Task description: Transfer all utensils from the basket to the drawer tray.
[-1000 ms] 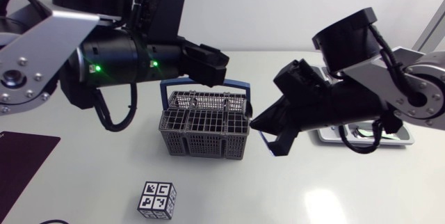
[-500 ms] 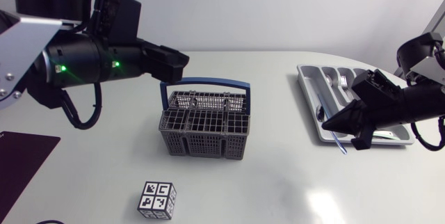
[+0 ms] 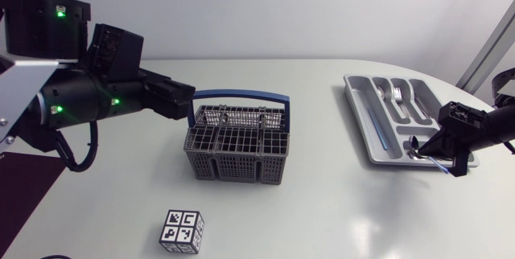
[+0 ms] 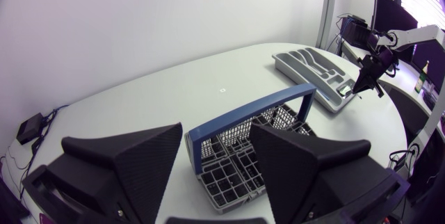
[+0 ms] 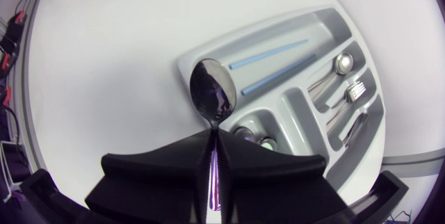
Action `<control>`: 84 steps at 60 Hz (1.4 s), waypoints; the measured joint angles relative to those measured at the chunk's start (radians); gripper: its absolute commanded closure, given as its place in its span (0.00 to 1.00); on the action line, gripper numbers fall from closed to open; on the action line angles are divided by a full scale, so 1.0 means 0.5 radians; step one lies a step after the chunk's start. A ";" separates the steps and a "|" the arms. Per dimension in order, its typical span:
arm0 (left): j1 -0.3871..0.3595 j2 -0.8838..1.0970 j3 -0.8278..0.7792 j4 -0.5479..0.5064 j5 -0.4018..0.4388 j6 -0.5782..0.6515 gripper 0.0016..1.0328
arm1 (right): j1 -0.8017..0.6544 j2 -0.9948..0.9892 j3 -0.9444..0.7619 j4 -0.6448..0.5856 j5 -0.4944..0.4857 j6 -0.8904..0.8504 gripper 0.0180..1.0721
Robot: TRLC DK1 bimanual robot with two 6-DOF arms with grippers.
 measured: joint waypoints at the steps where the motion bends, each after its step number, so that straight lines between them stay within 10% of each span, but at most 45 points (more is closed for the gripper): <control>1: 0.000 -0.005 -0.005 0.001 0.000 0.001 0.34 | -0.008 0.021 0.012 0.019 0.021 -0.018 0.95; 35: 0.000 -0.143 -0.116 -0.030 -0.085 0.040 0.34 | -0.063 0.343 0.111 0.600 0.503 -0.472 0.93; 44: 0.000 -0.165 -0.151 -0.030 -0.092 0.045 0.34 | -0.044 0.349 -0.008 0.737 0.529 -0.500 0.61; 51: 0.000 -0.169 -0.181 -0.030 -0.098 0.053 0.34 | -0.035 0.352 -0.046 0.785 0.545 -0.500 0.02; 84: 0.155 -0.443 -0.350 -0.054 -0.105 0.131 0.29 | 0.230 -0.388 -0.407 0.817 0.171 0.014 0.04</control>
